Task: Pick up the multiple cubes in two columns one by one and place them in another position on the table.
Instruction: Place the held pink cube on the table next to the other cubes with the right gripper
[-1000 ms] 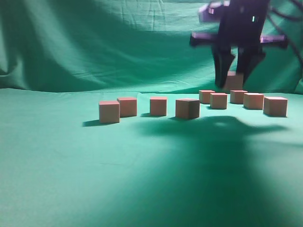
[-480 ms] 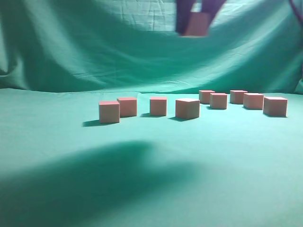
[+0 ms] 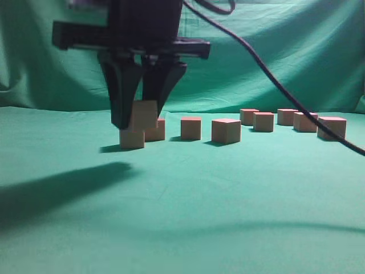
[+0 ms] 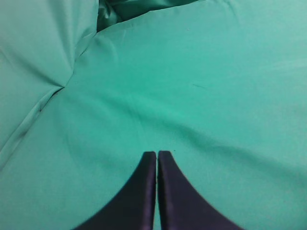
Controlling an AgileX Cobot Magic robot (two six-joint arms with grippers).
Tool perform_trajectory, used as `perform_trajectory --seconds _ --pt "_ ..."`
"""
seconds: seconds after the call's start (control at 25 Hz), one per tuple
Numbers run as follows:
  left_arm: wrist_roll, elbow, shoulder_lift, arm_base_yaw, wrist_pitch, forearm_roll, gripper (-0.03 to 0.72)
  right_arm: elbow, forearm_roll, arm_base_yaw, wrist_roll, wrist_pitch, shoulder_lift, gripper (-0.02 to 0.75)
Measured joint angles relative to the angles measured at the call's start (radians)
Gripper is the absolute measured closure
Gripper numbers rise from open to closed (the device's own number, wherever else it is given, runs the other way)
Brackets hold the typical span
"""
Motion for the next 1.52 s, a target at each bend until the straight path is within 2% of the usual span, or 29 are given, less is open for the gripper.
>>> perform_trajectory --seconds 0.64,1.2,1.44,1.52 --pt "0.000 0.000 0.000 0.000 0.000 0.000 0.688 -0.027 -0.006 -0.033 0.016 -0.087 0.089 0.482" --pt "0.000 0.000 0.000 0.000 0.000 0.000 0.688 -0.027 -0.030 -0.033 0.016 -0.085 0.091 0.482" --pt "0.000 0.000 0.000 0.000 0.000 0.000 0.688 -0.029 -0.030 -0.033 0.018 -0.079 0.091 0.218" --pt "0.000 0.000 0.000 0.000 0.000 0.000 0.688 -0.036 -0.030 -0.033 0.018 -0.056 0.091 0.172"
